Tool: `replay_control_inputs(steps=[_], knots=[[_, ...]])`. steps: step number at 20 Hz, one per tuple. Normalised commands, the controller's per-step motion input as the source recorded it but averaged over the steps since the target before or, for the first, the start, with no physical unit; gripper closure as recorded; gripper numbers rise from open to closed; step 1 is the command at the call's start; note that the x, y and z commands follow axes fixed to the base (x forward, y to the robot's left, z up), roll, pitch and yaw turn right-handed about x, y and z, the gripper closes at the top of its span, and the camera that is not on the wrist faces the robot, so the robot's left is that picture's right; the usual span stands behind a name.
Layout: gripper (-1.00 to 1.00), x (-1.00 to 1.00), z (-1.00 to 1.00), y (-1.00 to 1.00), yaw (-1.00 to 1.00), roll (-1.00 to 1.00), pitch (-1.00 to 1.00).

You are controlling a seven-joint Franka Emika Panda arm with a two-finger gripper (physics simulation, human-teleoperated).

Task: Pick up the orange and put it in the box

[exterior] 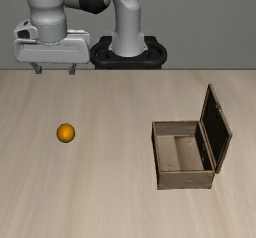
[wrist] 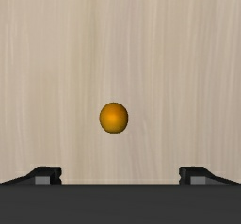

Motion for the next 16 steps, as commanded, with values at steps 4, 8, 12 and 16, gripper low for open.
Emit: replay_control_inputs(steps=[4, 8, 12, 16], knots=[[-1.00, 0.25, 0.00, 0.25, 0.00, 0.00, 0.00], [-1.00, 0.00, -1.00, 0.00, 0.00, 0.00, 0.00], [-1.00, 0.00, -1.00, 0.00, 0.00, 0.00, 0.00], [-1.00, 0.00, -1.00, 0.00, 0.00, 0.00, 0.00]])
